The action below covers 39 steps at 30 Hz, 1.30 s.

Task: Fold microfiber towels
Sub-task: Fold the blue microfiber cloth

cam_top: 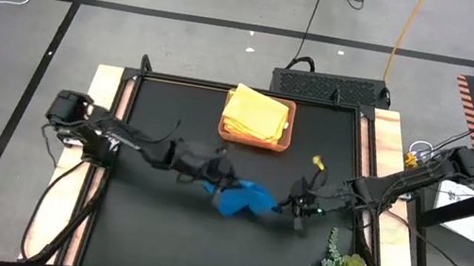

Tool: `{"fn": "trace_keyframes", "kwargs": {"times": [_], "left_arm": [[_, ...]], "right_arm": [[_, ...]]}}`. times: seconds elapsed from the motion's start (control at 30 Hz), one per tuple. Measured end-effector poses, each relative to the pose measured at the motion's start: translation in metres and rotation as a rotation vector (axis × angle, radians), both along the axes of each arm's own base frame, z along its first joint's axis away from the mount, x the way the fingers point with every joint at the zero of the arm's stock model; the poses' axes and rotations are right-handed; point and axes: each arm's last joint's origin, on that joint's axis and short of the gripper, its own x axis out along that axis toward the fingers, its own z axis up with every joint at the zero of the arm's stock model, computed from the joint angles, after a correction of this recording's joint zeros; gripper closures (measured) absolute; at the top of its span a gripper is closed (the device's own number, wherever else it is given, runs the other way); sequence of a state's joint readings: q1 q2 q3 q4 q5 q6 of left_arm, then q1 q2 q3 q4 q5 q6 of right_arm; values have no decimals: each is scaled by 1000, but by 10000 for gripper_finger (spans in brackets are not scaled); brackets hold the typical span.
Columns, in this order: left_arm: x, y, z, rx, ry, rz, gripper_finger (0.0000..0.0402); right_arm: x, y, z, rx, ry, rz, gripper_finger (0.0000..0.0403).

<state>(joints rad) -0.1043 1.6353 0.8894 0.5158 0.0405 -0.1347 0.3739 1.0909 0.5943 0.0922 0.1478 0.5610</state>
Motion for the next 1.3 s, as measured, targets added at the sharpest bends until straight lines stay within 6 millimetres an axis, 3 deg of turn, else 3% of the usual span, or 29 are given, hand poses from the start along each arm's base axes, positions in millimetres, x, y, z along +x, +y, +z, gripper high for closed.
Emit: {"fn": "trace_keyframes", "kwargs": {"times": [0.3, 0.43, 0.53, 0.67, 0.8, 1.03, 1.17, 1.3], "left_arm": [[-40, -90, 48, -125, -90, -105, 401], [-56, -110, 67, -188, -128, -122, 400], [-63, -114, 74, -192, -138, -118, 400], [-57, -98, 65, -143, -55, -63, 400], [-47, -68, 35, -162, 34, 9, 396], [-52, -10, -30, -200, 62, 103, 394], [-57, 23, -52, -113, 79, 165, 398], [-52, 45, -61, 17, 102, 177, 394]], "right_arm": [[12, 41, 39, 114, -200, 243, 403], [17, 54, 53, 175, -320, 322, 403], [19, 57, 59, 197, -348, 330, 403], [22, 50, 50, 195, -261, 289, 403], [24, 36, 33, 183, -113, 191, 403], [24, -6, -6, 155, 53, -53, 403], [22, -34, -24, 127, 90, -171, 403], [22, -56, -31, 51, 104, -223, 403]]}}
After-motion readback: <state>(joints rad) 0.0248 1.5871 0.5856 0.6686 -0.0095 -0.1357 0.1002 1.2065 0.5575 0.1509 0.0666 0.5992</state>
